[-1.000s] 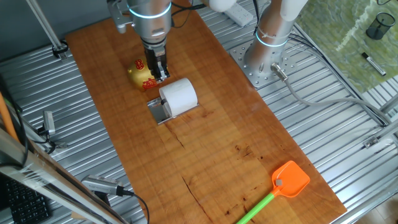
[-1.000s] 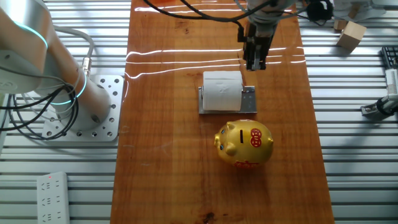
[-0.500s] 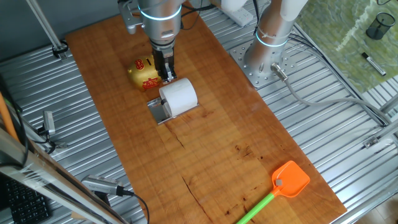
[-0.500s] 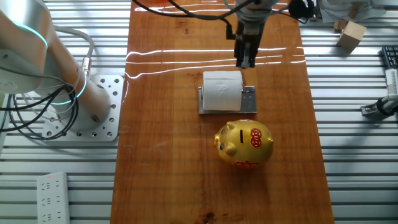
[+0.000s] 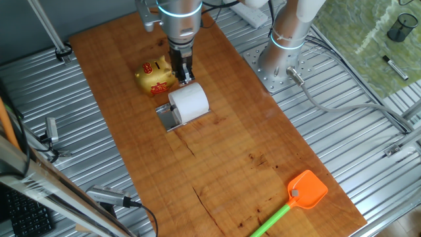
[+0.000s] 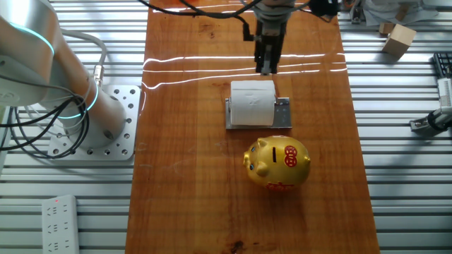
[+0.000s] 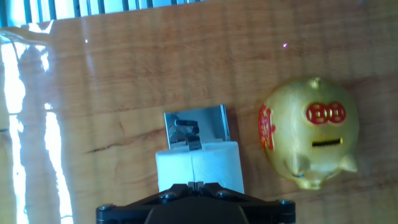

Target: Take the roll of paper down from the shelf

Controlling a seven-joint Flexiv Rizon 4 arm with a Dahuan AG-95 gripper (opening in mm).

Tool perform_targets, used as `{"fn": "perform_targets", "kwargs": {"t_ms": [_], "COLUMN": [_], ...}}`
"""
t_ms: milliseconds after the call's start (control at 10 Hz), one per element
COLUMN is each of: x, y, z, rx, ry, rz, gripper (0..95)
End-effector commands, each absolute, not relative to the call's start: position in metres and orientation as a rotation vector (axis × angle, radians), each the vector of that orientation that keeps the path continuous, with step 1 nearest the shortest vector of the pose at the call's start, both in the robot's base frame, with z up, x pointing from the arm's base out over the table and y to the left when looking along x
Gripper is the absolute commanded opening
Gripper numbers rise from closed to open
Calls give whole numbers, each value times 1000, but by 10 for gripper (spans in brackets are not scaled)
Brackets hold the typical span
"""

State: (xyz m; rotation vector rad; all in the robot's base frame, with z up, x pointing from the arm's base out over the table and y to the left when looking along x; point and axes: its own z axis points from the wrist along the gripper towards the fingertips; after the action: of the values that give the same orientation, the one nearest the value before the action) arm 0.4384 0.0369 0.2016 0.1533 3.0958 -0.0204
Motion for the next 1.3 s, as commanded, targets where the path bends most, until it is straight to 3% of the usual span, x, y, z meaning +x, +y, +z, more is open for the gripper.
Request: {"fn": "perform_targets", "kwargs": {"t_ms": [100,1300], "x": [437,436], "y": [36,35], "z": [200,199], "rx": [145,58], "ry": [3095,3089], "rz": [-20,-70], "gripper": [0,0]}}
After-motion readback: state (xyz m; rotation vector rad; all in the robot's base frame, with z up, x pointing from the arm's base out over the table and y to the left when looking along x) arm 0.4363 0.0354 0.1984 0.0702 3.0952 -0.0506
